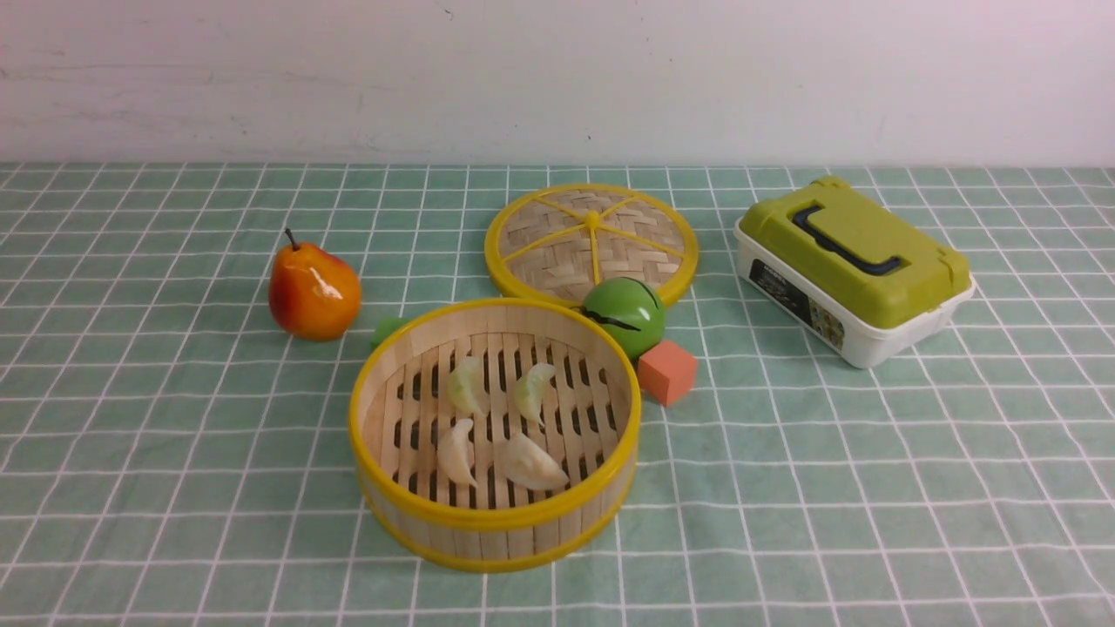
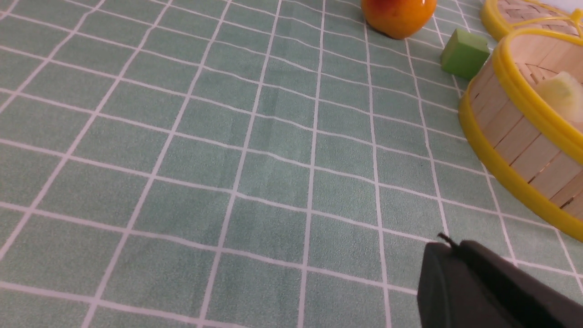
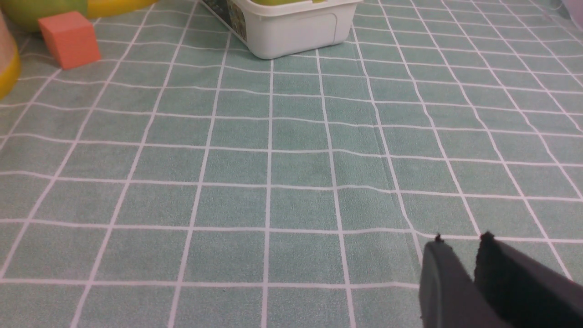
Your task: Put the dumplings into the steamer on the table with the blue tablecloth.
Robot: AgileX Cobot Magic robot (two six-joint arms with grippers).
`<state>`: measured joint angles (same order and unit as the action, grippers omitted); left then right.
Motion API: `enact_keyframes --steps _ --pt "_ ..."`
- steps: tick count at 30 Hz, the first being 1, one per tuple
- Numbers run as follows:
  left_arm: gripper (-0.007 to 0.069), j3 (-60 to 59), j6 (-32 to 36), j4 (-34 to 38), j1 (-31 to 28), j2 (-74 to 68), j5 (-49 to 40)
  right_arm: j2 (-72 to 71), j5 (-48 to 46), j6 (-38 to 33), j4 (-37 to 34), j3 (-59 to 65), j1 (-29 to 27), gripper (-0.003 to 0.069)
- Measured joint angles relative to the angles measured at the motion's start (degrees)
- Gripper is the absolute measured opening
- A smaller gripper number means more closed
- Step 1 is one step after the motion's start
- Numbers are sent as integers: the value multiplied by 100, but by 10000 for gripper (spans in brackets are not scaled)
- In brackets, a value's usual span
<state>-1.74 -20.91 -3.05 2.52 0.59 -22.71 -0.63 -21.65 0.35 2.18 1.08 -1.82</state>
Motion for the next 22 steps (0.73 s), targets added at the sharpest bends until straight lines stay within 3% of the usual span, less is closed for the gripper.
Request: enact_keyframes --steps 8,22 --pt "-14 0 399 0 0 0 0 0 0 0 0 0 0 130" --pt "-14 0 446 0 0 0 0 0 0 0 0 0 0 146"
